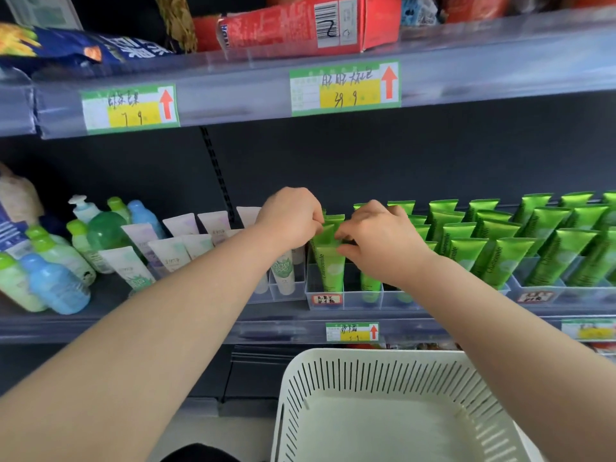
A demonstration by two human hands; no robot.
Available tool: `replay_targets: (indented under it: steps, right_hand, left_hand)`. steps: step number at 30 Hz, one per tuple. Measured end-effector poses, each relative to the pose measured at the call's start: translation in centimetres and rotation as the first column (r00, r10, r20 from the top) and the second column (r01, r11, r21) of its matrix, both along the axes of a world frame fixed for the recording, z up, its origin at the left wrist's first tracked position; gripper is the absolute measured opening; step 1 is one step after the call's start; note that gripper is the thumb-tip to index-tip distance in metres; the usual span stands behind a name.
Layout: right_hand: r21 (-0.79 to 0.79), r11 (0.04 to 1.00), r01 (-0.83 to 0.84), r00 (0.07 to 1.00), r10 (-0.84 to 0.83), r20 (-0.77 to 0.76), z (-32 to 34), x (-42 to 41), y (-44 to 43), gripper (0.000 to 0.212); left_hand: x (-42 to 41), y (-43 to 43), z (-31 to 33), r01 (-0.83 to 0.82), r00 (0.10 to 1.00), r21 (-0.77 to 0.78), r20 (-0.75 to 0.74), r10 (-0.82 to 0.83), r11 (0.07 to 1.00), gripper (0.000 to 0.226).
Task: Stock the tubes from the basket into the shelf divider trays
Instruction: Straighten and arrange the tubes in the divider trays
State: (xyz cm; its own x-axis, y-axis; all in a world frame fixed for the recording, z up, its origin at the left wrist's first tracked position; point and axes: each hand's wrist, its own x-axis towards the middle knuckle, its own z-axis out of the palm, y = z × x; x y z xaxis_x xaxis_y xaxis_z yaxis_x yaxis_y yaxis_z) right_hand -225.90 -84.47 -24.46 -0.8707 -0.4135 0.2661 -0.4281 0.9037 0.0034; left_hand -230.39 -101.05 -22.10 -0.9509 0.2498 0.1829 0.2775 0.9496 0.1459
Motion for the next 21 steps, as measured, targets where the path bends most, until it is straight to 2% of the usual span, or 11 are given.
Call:
replay_targets:
  steps: [8, 11, 13, 15, 21]
  right_hand:
    - [-0.031, 0.999, 0.028, 0.999, -0.029, -0.022, 0.2, 0.4, 1.1, 0.034]
    - [-0.073, 0.997, 0.017, 0.999, -0.02, -0.032, 0.2, 0.2, 1.0, 0.031]
    - [-0.093, 0.996, 0.013, 0.999, -0.017, -0.041, 0.2, 0.0, 0.9, 0.03]
    - [-0.1, 0.995, 0.015, 0.999, -0.019, -0.045, 0.2, -0.1, 0.9, 0.03]
    - [-0.096, 0.995, 0.006, 1.0, -0.009, -0.025, -0.1, -0.4, 1.2, 0.041]
  left_hand:
    - [-0.1, 0.9, -0.2, 0.02, 0.999, 0.013, 0.045, -0.021, 1.0, 0.009]
    - [-0.5, 0.4, 0.5, -0.004, 0.999, 0.119, 0.045, -0.001, 0.993, 0.013]
    - [-1.1, 0.0, 0.9, -0.041, 0.999, 0.186, -0.01, 0.043, 0.982, 0.01]
    - [-1.7, -0.2, 1.1, -0.063, 0.996, 0.167, -0.046, 0.072, 0.984, 0.01]
    - [-4.0, 0.0, 0.6, -0.063, 0.998, 0.011, 0.003, 0.063, 0.998, 0.014]
